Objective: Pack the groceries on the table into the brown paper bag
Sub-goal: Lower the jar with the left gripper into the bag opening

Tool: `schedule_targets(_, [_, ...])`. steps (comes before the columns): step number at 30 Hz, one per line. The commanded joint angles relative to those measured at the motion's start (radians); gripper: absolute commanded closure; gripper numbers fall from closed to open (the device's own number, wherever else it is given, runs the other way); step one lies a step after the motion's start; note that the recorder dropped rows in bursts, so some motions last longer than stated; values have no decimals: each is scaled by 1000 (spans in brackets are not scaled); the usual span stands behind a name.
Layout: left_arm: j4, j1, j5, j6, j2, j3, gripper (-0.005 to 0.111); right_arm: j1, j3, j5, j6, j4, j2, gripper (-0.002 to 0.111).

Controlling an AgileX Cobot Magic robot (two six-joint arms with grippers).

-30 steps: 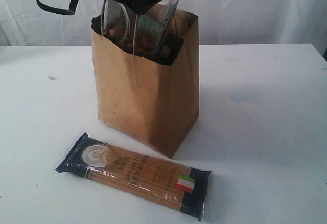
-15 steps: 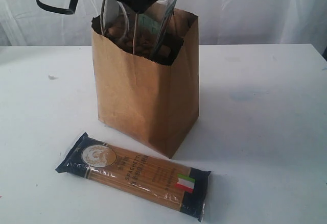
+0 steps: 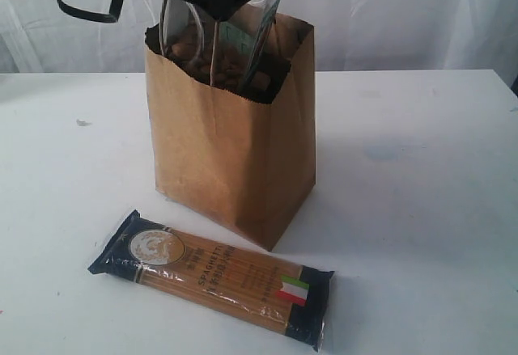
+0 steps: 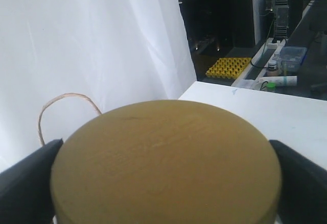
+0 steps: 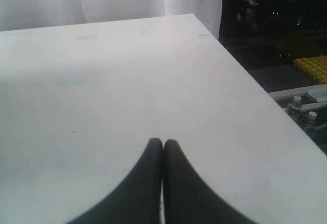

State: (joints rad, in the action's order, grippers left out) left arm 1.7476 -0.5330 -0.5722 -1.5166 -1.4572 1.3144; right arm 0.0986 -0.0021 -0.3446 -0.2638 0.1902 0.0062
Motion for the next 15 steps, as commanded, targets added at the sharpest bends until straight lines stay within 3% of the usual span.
schedule_targets(1, [-3, 2, -2, -5, 15, 1, 39, 8, 2, 1, -3, 2, -6, 108])
schedule_targets(4, [-3, 2, 0, -3, 13, 1, 33, 8, 2, 1, -3, 2, -6, 108])
schedule_targets(11, [-3, 2, 0, -5, 13, 1, 1, 8, 2, 1, -3, 2, -6, 108])
schedule_targets(15, [-3, 2, 0, -5, 13, 1, 1, 8, 2, 1, -3, 2, -6, 108])
